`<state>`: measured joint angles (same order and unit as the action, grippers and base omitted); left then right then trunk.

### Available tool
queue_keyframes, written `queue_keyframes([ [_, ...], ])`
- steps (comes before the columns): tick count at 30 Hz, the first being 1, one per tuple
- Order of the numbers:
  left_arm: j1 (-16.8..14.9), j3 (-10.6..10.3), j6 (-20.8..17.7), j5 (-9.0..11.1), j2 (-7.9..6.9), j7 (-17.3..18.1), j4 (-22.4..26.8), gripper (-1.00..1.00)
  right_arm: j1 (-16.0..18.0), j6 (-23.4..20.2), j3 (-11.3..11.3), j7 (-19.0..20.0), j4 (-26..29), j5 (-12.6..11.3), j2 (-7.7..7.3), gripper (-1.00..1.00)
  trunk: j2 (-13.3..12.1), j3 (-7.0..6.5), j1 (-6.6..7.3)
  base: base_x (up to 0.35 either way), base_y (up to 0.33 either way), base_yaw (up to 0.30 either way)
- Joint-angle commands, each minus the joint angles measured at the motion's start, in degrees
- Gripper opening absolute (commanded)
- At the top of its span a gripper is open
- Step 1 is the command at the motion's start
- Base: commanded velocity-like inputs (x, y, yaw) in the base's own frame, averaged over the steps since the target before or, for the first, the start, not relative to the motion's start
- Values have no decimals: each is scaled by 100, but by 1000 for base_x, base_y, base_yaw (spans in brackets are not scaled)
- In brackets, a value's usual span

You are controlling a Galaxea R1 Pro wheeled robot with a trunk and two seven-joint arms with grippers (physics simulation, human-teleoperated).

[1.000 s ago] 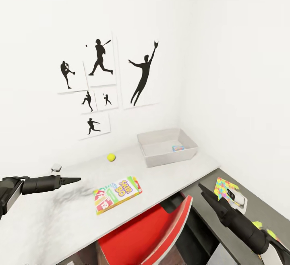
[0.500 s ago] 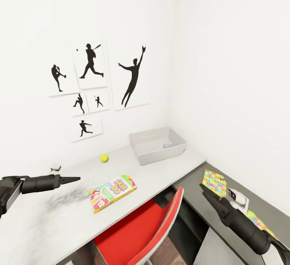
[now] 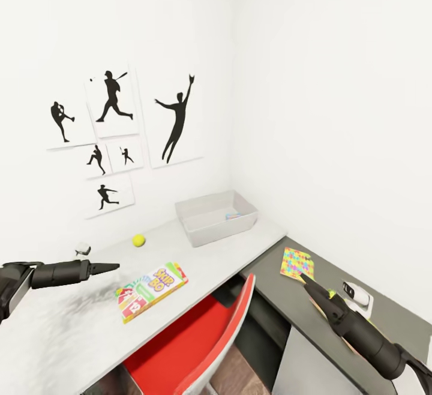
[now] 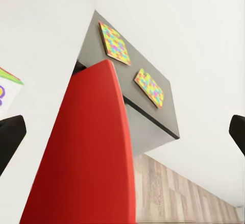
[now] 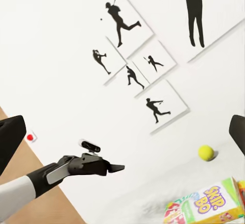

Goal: Put all the toys in the child's room - the three board games (two on the bed and one on the table), the two jigsaw puzzles on the table, and the tennis ball on the table - inside the toy box on the table in the child's room.

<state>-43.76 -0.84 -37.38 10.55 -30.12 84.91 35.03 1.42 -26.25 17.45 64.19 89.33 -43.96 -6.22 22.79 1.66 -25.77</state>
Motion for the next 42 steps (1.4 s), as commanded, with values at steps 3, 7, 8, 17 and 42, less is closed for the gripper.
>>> queue_keyframes([
  [3, -2, -11, -65, 17, -1, 13, 3, 100, 7, -54, 3, 8, -42, -35, -7, 100, 13, -3, -1, -286, 0, -145],
  [7, -4, -12, -66, 17, -7, 14, 3, 100, 7, -55, 4, 13, -61, -37, -10, 100, 13, -11, -1, -316, 0, -161],
  [8, -4, -12, -67, 17, -8, 15, 3, 100, 7, -55, 5, 13, -64, -36, -10, 100, 13, -12, -1, -325, 0, -219],
  [17, -7, -12, -58, 17, -15, 14, 3, 100, 8, -55, 9, 15, -73, -42, -11, 100, 13, -14, -1, -331, 0, -269],
  [42, -8, -4, -53, 14, -20, 17, 0, 100, 8, -60, 129, 14, -152, -42, -11, 100, 13, -14, -1, -284, -30, -285],
])
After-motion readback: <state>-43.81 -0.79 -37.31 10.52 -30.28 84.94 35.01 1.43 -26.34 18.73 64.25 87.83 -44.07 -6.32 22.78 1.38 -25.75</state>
